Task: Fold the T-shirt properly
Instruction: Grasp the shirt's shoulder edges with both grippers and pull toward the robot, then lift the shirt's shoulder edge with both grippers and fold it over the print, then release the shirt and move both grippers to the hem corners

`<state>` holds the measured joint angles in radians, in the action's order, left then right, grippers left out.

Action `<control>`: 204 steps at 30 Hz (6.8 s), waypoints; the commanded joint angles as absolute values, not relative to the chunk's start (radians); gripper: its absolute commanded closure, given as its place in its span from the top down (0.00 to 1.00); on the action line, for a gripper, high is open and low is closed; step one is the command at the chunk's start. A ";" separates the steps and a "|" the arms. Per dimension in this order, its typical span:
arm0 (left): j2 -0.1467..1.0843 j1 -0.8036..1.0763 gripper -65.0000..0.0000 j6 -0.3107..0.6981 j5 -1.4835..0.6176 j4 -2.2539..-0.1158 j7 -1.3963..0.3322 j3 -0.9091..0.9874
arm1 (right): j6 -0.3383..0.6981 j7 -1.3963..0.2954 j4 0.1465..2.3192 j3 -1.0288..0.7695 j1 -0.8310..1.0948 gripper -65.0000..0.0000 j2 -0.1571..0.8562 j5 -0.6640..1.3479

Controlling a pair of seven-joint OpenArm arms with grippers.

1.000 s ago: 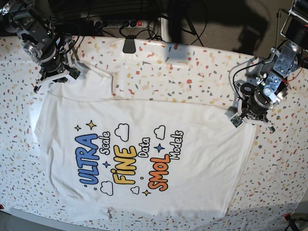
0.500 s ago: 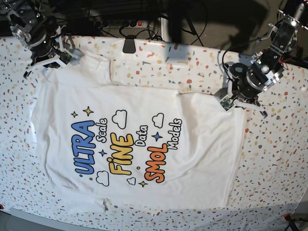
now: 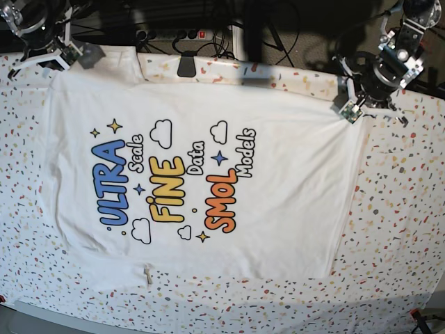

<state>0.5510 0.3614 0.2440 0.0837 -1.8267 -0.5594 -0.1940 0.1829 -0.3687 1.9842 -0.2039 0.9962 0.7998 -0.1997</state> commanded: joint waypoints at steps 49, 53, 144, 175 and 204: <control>0.479 0.187 0.00 0.255 0.033 -1.667 -0.294 -0.113 | 0.205 -0.276 1.858 -0.210 0.507 0.00 0.649 0.060; 0.445 0.129 0.00 0.278 0.036 -1.594 -0.294 -0.113 | 0.205 -0.276 1.773 -0.122 0.402 0.00 0.649 0.052; 0.436 0.385 0.00 0.171 -0.111 -1.565 -0.321 -0.110 | 0.080 -0.366 1.606 0.002 0.556 0.00 0.640 0.131; 0.434 0.255 0.00 0.101 -0.117 -1.879 -0.381 0.006 | 0.193 -0.328 1.961 -0.458 0.633 0.00 0.387 0.134; 0.304 -0.819 0.34 0.595 -0.076 -0.244 -0.278 0.010 | 0.366 -0.576 1.959 -0.457 0.349 0.42 0.387 0.202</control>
<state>0.2939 -0.7940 0.5919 -0.0734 -0.2325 -0.2756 0.0078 0.3714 -0.6003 1.9430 -0.4503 0.3542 0.3740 0.1963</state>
